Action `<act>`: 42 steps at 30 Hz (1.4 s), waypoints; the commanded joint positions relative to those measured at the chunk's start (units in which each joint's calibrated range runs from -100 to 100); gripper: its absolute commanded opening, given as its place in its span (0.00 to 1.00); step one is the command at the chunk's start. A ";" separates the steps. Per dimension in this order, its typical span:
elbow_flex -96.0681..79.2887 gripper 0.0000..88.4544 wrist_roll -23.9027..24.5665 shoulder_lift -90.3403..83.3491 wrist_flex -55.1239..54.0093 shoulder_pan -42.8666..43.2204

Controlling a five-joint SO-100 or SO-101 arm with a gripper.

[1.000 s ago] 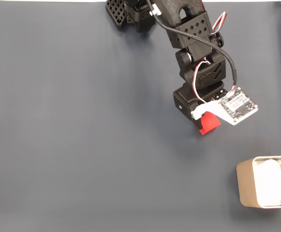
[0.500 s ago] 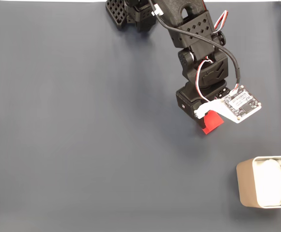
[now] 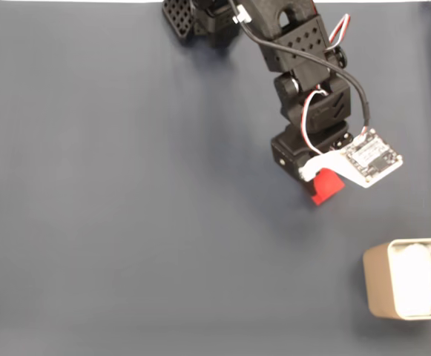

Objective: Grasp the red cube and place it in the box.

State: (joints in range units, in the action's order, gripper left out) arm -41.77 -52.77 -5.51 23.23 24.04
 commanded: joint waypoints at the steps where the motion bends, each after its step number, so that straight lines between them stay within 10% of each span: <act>1: 0.62 0.23 -1.17 -1.50 -0.28 0.11; 11: 1.26 0.00 -3.61 -1.50 2.75 0.11; 42: 26.72 0.00 0.10 -10.08 22.34 -0.46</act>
State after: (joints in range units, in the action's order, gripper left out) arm -21.88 -53.55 -13.85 43.91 23.89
